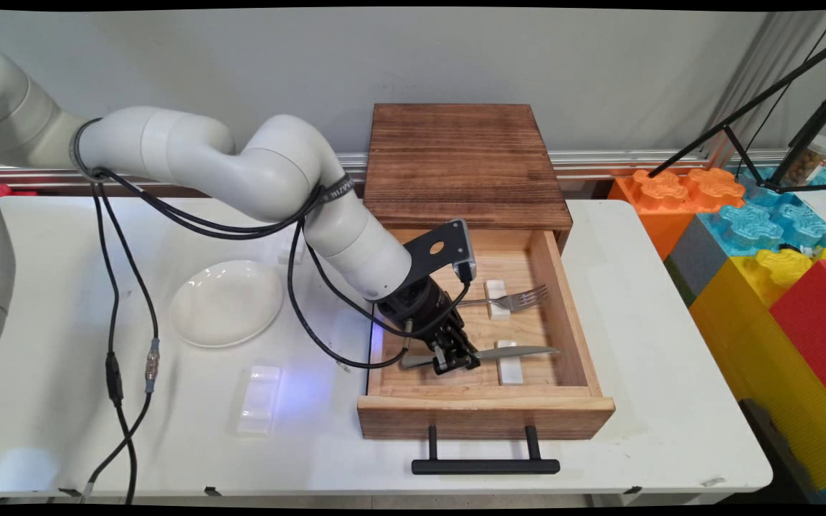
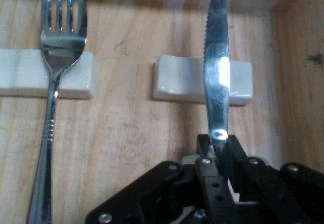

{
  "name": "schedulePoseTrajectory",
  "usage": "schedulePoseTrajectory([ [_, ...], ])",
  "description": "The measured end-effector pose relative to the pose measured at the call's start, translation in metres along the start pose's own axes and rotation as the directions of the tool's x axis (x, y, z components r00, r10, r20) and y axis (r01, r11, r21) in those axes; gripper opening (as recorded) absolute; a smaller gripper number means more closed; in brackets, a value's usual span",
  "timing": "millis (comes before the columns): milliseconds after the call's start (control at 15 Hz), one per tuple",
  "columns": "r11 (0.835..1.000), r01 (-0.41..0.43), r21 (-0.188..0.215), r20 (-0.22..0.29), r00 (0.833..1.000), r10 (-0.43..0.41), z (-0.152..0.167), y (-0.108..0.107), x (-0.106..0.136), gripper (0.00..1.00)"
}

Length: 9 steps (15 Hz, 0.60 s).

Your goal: Place the picked object into the drawer

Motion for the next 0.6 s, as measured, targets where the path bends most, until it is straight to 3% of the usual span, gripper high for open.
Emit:
schedulePoseTrajectory([
  [600,1.000,0.015,-0.014,-0.001,1.000,-0.015,0.0084,0.0016,-0.0020,0.00],
])
